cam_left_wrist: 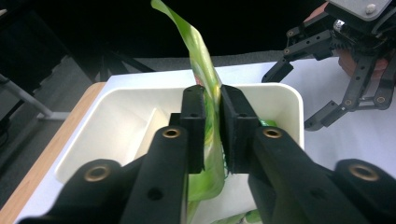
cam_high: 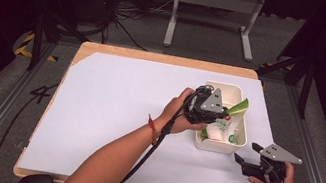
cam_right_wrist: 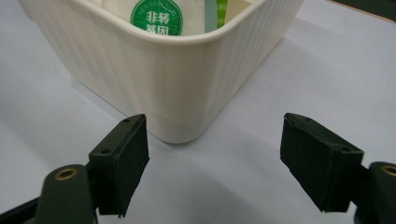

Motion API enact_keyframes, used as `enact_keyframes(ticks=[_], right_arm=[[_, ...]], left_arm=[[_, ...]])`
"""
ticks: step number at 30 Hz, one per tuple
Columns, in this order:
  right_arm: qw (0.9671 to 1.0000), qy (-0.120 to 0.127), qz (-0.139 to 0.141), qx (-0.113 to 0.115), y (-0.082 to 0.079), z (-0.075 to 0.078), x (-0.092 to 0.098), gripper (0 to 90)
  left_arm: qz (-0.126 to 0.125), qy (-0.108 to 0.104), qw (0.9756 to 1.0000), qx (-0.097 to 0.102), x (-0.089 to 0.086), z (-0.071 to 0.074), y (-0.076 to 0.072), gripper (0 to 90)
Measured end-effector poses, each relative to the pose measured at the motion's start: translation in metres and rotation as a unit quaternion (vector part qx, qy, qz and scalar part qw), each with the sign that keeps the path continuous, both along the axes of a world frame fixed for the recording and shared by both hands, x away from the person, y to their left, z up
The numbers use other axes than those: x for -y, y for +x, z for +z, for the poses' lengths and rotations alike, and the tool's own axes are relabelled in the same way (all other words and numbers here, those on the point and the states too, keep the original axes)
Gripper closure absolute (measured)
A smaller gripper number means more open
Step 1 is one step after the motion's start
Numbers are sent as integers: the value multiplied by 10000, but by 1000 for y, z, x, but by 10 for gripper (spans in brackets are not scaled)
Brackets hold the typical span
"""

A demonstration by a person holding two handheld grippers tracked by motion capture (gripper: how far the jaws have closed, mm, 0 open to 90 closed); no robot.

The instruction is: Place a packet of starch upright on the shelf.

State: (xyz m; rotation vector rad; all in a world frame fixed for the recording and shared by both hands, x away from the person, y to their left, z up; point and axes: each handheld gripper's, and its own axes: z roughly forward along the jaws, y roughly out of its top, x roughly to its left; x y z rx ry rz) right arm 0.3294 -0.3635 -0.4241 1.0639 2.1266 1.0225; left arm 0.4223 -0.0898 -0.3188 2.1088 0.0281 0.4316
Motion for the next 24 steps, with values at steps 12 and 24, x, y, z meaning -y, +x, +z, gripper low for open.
enact_keyframes(ticks=[12,24], right_arm=[[10000,-5,19,-26,0,0,0,233],[10000,-6,17,-36,0,-1,0,233]], left_arm=[[43,52,9997,219,-12,14,-3,727],[134,-168,9994,260,-33,18,-6,669]])
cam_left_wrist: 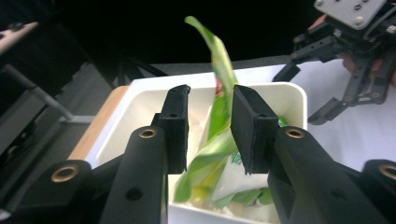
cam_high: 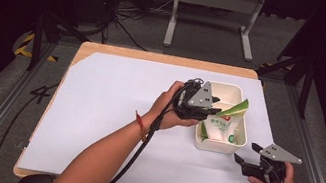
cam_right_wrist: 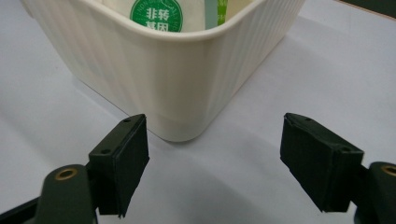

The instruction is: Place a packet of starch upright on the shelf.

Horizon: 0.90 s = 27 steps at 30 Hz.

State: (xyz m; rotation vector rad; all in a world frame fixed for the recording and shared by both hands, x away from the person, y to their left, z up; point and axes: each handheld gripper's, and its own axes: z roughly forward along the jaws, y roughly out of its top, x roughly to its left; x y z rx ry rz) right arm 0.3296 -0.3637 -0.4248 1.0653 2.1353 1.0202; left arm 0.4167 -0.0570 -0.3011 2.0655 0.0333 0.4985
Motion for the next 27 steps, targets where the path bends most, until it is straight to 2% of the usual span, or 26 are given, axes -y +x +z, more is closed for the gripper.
enact_keyframes(ticks=[6,14,16,21,25,27], right_arm=[[10000,-2,21,6,0,0,-1,232],[10000,9,9,16,0,0,-1,233],[10000,-8,9,24,-1,1,-1,233],[10000,-8,11,26,-1,1,-1,233],[10000,-13,4,35,-1,1,-1,233],[10000,-21,-3,41,-1,1,-1,233]], left_arm=[[144,-76,9999,-21,-16,-5,2,640],[337,29,9994,16,-32,-13,5,556],[473,82,9988,126,-34,-14,5,489],[614,221,9976,242,-43,-20,3,437],[691,235,9972,175,-51,-24,4,394],[775,246,9965,202,-55,-26,4,374]])
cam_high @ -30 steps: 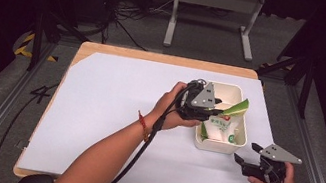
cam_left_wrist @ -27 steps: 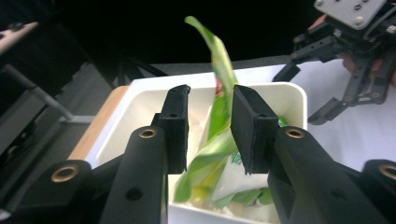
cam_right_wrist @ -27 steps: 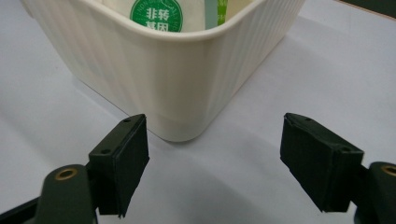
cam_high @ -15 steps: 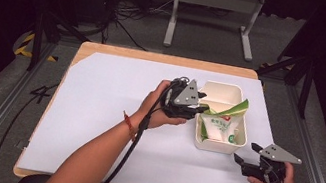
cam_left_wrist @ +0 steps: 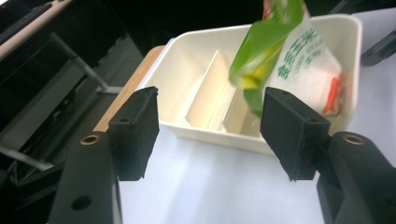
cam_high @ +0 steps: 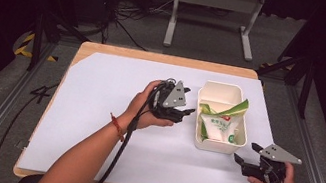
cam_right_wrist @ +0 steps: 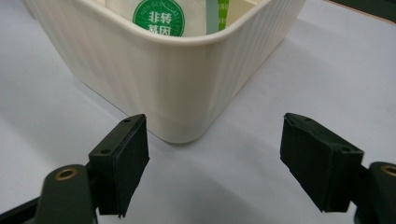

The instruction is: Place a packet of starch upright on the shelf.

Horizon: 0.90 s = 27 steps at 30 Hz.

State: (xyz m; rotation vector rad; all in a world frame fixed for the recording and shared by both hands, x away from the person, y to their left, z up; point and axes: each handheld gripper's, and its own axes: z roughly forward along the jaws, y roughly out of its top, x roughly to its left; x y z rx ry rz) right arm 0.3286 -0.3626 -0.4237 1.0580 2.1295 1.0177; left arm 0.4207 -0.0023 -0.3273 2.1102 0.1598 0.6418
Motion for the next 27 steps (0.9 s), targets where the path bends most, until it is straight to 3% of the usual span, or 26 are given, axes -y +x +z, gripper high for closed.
enact_keyframes(ticks=[7,27], right_arm=[[10000,-43,34,47,-1,1,-2,233],[9997,-129,56,175,-4,3,-4,232]], left_arm=[[233,53,9997,-35,-13,-7,1,292],[590,298,9977,-153,-50,-26,-1,223]])
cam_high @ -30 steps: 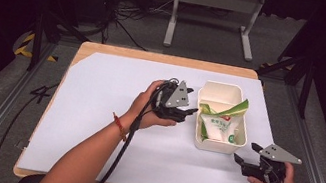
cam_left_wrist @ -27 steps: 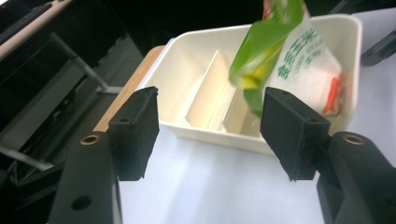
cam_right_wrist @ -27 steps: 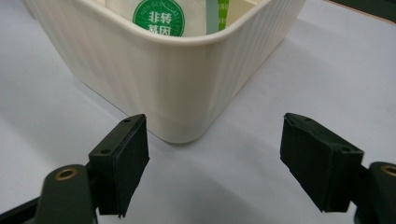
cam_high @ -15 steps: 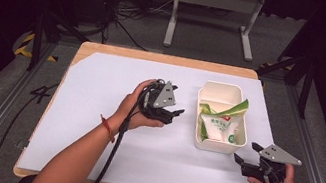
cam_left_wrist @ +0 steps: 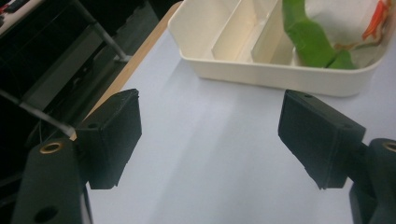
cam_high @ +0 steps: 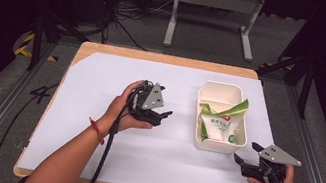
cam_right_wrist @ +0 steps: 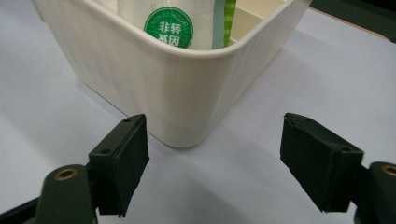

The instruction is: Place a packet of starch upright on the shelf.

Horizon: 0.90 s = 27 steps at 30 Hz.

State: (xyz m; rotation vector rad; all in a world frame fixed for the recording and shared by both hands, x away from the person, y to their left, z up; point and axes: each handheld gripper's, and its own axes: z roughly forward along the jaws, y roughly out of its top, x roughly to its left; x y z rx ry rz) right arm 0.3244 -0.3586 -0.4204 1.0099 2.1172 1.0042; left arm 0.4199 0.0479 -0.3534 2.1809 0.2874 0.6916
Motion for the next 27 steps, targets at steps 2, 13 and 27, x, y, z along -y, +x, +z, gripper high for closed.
enact_keyframes(ticks=[2,13,27], right_arm=[[10000,-5,4,2,0,0,0,233],[10000,-82,18,40,-1,1,-1,233],[9998,-188,7,119,-3,4,-2,231]], left_arm=[[44,-3,10000,-15,-4,-2,0,221],[283,107,9994,-141,-34,-15,-2,215],[574,284,9974,-330,-78,-36,-14,162]])
